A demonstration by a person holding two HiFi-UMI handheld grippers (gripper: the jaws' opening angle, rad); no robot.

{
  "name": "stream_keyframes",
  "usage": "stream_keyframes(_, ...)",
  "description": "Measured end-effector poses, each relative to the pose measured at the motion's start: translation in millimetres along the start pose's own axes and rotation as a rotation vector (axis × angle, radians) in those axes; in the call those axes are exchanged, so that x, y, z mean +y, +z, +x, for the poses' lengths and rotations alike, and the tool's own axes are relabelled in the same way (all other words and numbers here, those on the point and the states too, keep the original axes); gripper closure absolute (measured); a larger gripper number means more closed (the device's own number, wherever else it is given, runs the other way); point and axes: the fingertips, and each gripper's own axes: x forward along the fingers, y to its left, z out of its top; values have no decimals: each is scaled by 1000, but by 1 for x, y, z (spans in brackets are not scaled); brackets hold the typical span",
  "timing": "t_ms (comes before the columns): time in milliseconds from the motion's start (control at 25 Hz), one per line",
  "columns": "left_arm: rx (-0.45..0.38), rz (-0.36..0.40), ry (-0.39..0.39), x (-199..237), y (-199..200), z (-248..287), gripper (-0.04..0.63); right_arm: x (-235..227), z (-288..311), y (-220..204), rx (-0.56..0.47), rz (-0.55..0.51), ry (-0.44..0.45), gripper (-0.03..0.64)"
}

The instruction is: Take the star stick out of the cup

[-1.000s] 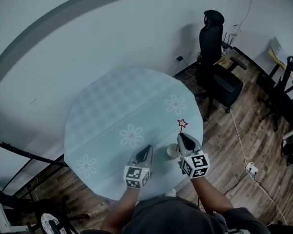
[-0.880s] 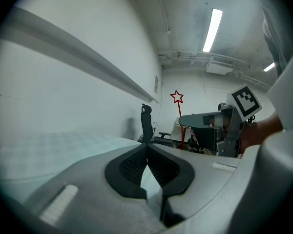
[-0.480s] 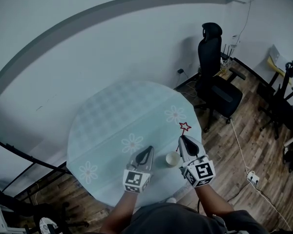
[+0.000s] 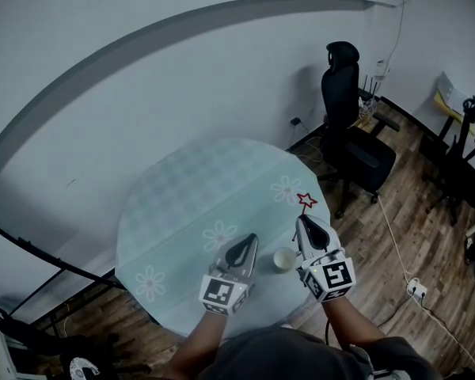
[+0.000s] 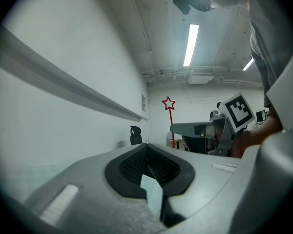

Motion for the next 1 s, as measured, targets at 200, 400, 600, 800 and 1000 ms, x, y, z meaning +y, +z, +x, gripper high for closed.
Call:
stream_keyframes(200,17,-4,14,6,-6,-2,591,2,1,-4,1,-1,2,597)
stream_keyframes(400,21,-28,11,9,-7,-4,591,1,2,-8,11,-5,-2,597)
stream_keyframes(600,32,-35,11,10,-11,-2,591,2,5,-11,17,1,8,597)
stream_keyframes(800,39,-44,26,17,-16,-4,591,6,7,-16,19,4,16,597)
stream_keyframes(1000,21,-63,48,30,-14,1,591,7,10,-11,-12,2,28,597)
